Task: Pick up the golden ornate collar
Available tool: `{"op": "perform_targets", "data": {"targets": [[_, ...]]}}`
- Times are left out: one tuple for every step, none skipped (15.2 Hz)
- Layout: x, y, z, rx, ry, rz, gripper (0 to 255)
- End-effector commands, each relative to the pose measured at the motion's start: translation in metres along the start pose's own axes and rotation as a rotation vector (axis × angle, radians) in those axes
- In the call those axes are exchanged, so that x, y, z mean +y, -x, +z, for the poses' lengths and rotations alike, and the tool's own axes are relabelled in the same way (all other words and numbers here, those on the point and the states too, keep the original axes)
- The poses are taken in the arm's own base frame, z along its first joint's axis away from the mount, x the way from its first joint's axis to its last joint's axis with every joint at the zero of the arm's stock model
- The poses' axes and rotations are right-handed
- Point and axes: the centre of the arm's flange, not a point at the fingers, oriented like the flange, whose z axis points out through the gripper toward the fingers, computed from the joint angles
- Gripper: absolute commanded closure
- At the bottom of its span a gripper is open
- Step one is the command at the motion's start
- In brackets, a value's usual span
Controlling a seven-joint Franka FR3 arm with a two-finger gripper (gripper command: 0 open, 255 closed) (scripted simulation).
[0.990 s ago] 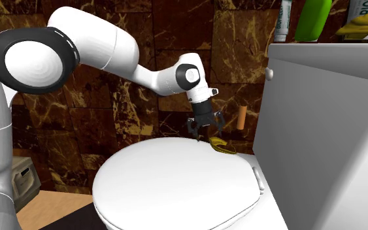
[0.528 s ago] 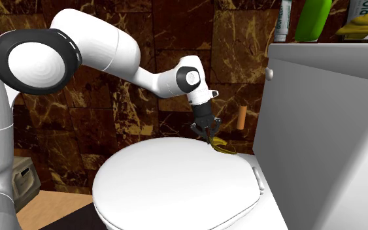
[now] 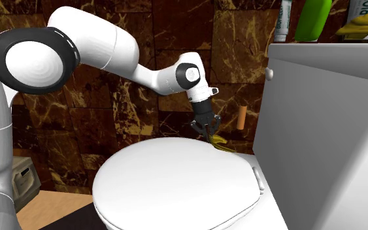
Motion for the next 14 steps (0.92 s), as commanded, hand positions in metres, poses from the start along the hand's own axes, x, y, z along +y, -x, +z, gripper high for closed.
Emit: {"op": "perform_targets", "data": {"targets": [[0.002,0.002,-0.009,0.000,0.000,0.000,255],[0.004,0.003,-0.014,0.000,0.000,0.000,255],[0.005,0.004,-0.019,0.000,0.000,0.000,255],[0.006,0.004,-0.024,0.000,0.000,0.000,255],[0.008,0.005,-0.029,0.000,0.000,0.000,255],[0.009,0.006,-0.034,0.000,0.000,0.000,255],[0.011,0.007,-0.039,0.000,0.000,0.000,255],[0.012,0.008,-0.044,0.000,0.000,0.000,255],[0.014,0.008,-0.049,0.000,0.000,0.000,255],[0.015,0.009,-0.054,0.000,0.000,0.000,255],[0.017,0.010,-0.059,0.000,0.000,0.000,255],[0.018,0.011,-0.064,0.000,0.000,0.000,255],[0.018,0.011,-0.065,0.000,0.000,0.000,255],[0.018,0.011,-0.065,0.000,0.000,0.000,255]]}}
